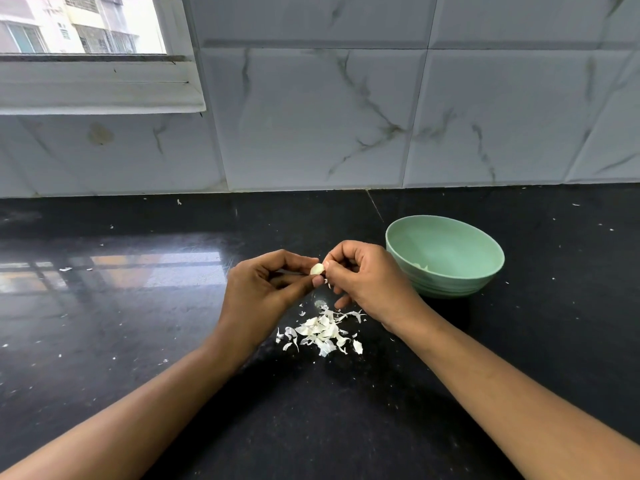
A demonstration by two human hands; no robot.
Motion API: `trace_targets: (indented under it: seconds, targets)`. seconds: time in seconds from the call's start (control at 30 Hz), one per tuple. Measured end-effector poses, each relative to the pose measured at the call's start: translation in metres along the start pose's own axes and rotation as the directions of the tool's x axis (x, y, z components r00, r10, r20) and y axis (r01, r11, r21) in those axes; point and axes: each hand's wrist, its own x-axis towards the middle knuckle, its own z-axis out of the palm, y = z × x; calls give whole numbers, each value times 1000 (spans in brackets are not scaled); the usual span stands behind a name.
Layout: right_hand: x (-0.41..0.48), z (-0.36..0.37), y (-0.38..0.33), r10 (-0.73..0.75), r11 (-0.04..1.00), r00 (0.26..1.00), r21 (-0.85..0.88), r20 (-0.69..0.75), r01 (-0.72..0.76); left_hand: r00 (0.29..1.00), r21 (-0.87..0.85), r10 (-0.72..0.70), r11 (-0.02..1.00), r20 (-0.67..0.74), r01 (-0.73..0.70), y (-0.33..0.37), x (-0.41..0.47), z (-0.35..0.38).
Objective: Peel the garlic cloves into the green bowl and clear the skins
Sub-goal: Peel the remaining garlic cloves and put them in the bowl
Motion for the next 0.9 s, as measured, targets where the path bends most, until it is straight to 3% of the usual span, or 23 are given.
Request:
trace_targets:
  seconds: [0.07,0.27,0.6,0.67,0.73,0.8,0.83,0.9]
  targets:
    - [-1,0,-2,34,999,999,29,14,-34,1000,-14,9,1000,16,-9,0,0,1]
    - [-2,1,-10,225,890,965,374,135,-260,991,-248,-120,960,58,131,-2,3,2]
    - [-2,1,-11,242,841,962,467,126,-273,933,-556,-357,766,49,323,-3,10,-1]
    - [0,-4,-10,211,907,973,352,96,-231,921,-566,-386,748,54,347,-5,10,-2]
    - [3,-13,-9,152,988,985,-23,84,-150,908,-537,-411,750,78,386,-7,10,-2]
    - [5,-22,-9,124,872,981,-489,151,-35,899,-474,-425,772,112,424,-8,9,0]
    - [4,-25,-8,142,784,970,-620,199,13,898,-436,-423,790,124,432,-9,9,1]
    - [2,-27,-10,171,724,953,-688,249,49,901,-363,-411,825,138,432,-9,8,2]
